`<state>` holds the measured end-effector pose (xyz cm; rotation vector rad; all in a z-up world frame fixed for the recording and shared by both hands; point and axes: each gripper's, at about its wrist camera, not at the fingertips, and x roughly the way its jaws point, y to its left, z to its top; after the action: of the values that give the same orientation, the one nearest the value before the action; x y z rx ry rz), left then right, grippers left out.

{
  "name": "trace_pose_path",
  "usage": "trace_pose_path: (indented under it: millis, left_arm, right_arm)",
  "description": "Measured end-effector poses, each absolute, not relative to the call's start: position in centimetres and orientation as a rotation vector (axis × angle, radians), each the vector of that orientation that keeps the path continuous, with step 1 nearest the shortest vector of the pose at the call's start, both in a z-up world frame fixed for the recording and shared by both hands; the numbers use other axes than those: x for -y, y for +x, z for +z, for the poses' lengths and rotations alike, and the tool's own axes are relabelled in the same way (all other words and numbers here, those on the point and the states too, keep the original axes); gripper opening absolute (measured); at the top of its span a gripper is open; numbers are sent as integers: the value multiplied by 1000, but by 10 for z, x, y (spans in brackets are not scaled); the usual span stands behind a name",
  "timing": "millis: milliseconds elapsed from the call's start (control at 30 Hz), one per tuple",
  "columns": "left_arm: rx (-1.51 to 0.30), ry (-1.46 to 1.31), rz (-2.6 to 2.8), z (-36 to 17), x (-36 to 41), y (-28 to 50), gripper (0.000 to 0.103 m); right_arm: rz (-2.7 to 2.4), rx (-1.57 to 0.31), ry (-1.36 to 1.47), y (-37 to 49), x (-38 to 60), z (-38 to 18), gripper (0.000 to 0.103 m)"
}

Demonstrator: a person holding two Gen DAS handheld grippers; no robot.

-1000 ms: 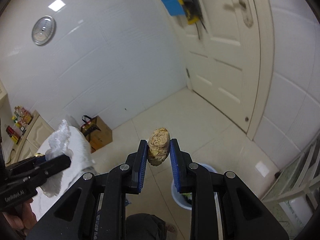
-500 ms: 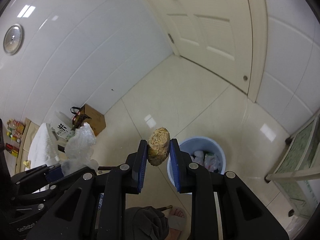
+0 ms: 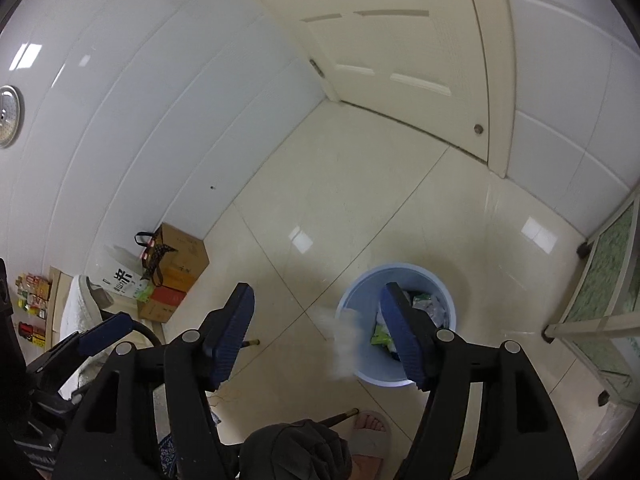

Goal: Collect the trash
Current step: 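Carry the bread piece and plastic wrap over the blue bin and open both tools, then swing both open tools back from the blue bin over the table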

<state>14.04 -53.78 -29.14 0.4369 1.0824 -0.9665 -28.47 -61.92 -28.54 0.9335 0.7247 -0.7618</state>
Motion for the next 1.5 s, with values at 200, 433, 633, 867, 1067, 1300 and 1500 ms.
trace_pose_path:
  millis: [200,433,633,867,1067,1300,1500]
  left_arm:
    - [-1020,412,-936,-264,502,118,100]
    - [-960,335,-928,-213,435,98,102]
    - [-872,271,-914,-166,371,79,102]
    - [-774,180,-857,-122,289,59,102]
    - [-719,115,-777,-104,227,37,102]
    - [-654,45,-643,-92,152,10,102]
    - [-647,-19,-551,-90,96,-10,102]
  right_arm:
    - [-801,-709,920,-288,609,-272,103]
    - [-792,-691,888,-285,587,-248,103]
    - [-764,-671,829,-270,559,-214,103]
    - [-712,-641,741,-243,518,-175,103]
    - [-647,-620,667,-210,476,-147,103]
    - [-546,-611,553,-160,422,-118,103]
    - [-483,-601,454,-125,372,-100,103]
